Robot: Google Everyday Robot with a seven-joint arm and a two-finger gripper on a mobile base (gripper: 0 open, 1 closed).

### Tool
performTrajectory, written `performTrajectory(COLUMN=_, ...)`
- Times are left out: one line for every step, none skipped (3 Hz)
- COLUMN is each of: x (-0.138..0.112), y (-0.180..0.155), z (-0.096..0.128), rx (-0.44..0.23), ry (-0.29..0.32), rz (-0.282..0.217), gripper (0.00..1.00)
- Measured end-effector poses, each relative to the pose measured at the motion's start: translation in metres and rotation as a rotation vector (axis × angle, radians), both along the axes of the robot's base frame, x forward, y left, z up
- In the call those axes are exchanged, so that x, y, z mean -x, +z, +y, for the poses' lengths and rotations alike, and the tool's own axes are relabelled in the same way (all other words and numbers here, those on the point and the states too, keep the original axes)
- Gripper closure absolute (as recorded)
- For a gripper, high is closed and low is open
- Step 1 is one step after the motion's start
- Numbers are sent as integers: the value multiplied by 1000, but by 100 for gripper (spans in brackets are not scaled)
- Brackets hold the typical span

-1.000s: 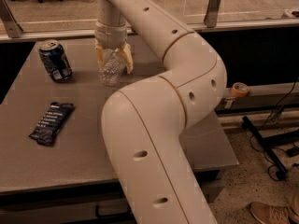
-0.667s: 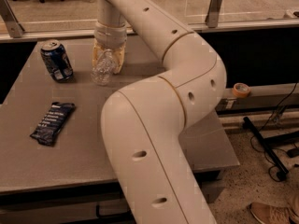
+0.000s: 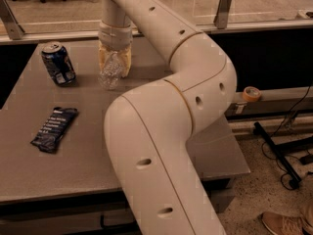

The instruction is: Place water bottle upright

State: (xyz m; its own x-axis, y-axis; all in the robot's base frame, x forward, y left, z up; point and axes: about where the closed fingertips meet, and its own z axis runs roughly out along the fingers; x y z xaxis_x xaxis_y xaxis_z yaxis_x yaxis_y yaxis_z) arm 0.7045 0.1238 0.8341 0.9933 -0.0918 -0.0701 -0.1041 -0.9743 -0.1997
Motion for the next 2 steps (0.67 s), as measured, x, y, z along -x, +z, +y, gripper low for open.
performTrajectory(x=0, y=1, z=0, rx=0, ry=0, rz=0, gripper=78)
performTrajectory(x=0, y=1, z=0, rx=0, ry=1, rz=0, gripper=99)
